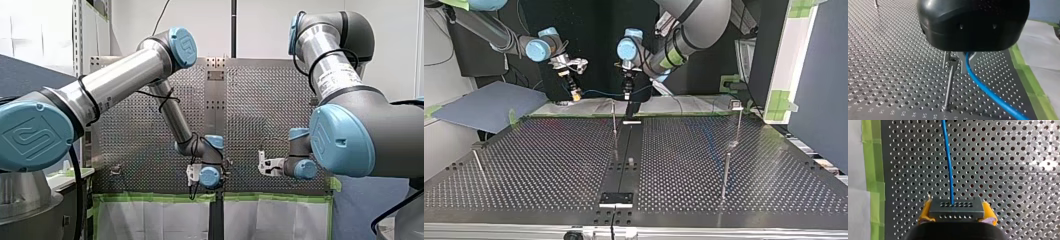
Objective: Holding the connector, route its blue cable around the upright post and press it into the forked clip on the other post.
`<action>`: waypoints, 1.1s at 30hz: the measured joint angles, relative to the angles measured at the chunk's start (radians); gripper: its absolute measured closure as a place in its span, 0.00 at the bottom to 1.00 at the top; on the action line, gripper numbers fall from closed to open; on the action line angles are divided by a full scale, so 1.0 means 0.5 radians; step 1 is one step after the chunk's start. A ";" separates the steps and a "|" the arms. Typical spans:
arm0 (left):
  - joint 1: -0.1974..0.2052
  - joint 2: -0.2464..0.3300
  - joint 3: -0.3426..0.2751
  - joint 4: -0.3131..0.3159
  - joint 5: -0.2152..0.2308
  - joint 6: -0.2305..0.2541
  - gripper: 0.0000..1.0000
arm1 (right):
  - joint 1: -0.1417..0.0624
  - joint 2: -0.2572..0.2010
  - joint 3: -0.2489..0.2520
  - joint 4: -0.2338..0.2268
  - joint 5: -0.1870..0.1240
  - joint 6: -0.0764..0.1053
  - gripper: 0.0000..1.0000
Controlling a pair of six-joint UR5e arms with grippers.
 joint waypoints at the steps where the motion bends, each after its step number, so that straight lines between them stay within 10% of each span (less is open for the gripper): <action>1: 0.005 0.000 0.010 -0.008 0.005 0.000 1.00 | -0.001 0.000 0.000 0.000 0.000 0.000 1.00; 33: 0.105 -0.003 0.122 -0.136 0.245 -0.021 1.00 | -0.045 0.000 -0.024 0.006 0.015 0.040 1.00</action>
